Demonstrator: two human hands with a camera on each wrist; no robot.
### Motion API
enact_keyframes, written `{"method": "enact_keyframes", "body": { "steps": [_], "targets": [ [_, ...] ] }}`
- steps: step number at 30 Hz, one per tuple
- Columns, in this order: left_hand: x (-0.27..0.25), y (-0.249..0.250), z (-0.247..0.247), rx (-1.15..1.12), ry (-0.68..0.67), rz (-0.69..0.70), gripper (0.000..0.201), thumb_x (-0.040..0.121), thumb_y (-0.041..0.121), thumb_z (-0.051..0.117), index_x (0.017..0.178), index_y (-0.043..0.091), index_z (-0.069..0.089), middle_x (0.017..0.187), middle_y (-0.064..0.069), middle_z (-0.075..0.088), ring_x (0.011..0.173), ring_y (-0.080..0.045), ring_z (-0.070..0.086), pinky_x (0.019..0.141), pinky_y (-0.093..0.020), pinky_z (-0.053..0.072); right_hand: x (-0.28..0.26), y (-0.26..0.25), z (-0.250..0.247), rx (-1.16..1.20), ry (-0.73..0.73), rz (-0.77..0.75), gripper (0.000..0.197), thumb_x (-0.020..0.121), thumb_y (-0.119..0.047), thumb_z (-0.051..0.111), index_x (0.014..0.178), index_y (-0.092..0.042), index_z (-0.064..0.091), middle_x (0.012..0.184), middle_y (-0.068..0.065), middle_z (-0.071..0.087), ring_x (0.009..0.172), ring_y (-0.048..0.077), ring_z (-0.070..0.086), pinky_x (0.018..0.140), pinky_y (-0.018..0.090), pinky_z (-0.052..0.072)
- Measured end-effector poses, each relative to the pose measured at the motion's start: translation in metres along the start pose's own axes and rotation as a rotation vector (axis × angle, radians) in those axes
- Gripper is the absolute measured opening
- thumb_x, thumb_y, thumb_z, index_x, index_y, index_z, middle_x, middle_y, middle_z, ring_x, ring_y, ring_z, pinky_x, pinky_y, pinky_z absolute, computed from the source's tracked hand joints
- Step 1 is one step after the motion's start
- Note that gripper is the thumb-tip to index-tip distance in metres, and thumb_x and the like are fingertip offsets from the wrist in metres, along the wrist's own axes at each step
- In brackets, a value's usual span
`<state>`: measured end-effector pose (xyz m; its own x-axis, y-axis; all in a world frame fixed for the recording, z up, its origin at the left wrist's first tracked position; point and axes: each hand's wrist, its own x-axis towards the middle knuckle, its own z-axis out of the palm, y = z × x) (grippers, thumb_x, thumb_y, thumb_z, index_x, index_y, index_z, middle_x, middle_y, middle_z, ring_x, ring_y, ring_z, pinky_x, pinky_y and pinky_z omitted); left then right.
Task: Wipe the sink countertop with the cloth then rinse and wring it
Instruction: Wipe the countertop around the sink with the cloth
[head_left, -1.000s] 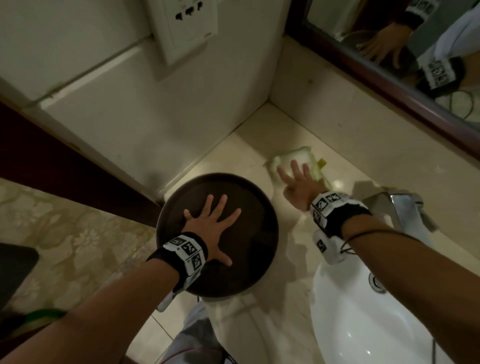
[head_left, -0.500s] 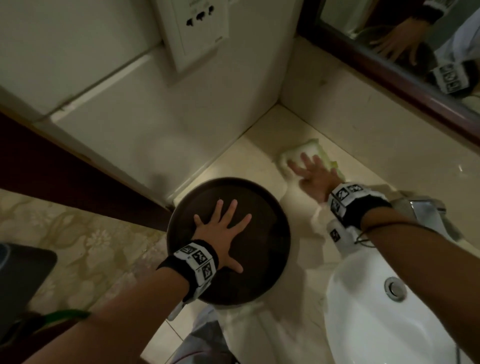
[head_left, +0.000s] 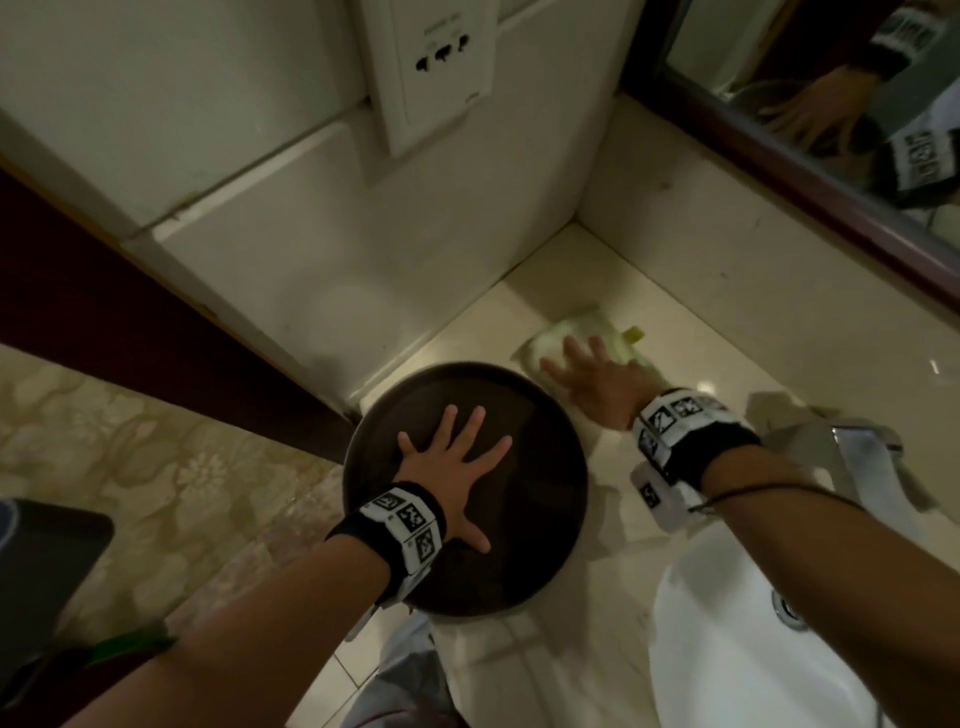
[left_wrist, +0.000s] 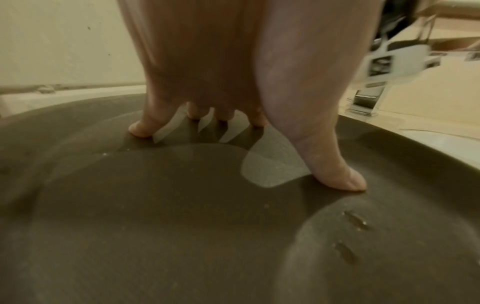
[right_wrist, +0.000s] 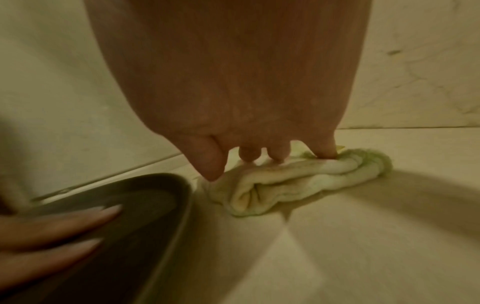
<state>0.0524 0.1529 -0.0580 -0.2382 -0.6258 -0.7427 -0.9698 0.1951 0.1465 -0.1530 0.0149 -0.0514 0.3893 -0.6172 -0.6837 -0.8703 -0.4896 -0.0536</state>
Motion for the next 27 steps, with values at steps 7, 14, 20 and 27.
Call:
{"method": "enact_keyframes", "body": {
  "steps": [7, 14, 20, 27],
  "targets": [
    [0.000, 0.000, 0.000, -0.002, 0.000, 0.000, 0.123, 0.065, 0.070, 0.070, 0.144, 0.048, -0.022, 0.151, 0.004, -0.040, 0.141, -0.031, -0.032, 0.104, -0.077, 0.005, -0.002, 0.005, 0.005, 0.011, 0.030, -0.079, 0.053, 0.104, -0.037, 0.022, 0.150, -0.049, -0.001, 0.162, -0.006, -0.015, 0.149, 0.027, -0.014, 0.116, 0.061, 0.006],
    [0.001, -0.002, 0.002, -0.012, -0.005, 0.012, 0.124, 0.065, 0.070, 0.070, 0.144, 0.048, -0.023, 0.151, 0.004, -0.041, 0.140, -0.031, -0.034, 0.104, -0.077, 0.004, 0.026, 0.051, -0.019, 0.128, 0.126, 0.103, 0.057, 0.103, -0.030, 0.028, 0.149, -0.051, 0.001, 0.162, -0.010, -0.012, 0.149, 0.020, -0.012, 0.116, 0.056, -0.003],
    [0.002, -0.003, 0.002, -0.018, -0.005, 0.023, 0.124, 0.067, 0.067, 0.071, 0.144, 0.047, -0.024, 0.150, 0.003, -0.042, 0.139, -0.032, -0.034, 0.104, -0.078, 0.004, 0.046, 0.051, -0.031, 0.164, 0.102, 0.236, 0.062, 0.101, -0.029, 0.030, 0.149, -0.050, -0.003, 0.163, -0.006, -0.013, 0.149, 0.027, -0.010, 0.113, 0.062, 0.003],
    [0.002, -0.002, 0.001, -0.008, 0.020, 0.033, 0.123, 0.067, 0.066, 0.072, 0.146, 0.045, -0.020, 0.152, 0.000, -0.039, 0.141, -0.033, -0.031, 0.102, -0.079, 0.007, 0.019, -0.017, -0.023, 0.207, 0.001, 0.075, 0.055, 0.103, -0.047, 0.022, 0.154, -0.036, 0.003, 0.162, 0.002, -0.015, 0.148, 0.034, -0.013, 0.114, 0.065, 0.002]
  ]
}}
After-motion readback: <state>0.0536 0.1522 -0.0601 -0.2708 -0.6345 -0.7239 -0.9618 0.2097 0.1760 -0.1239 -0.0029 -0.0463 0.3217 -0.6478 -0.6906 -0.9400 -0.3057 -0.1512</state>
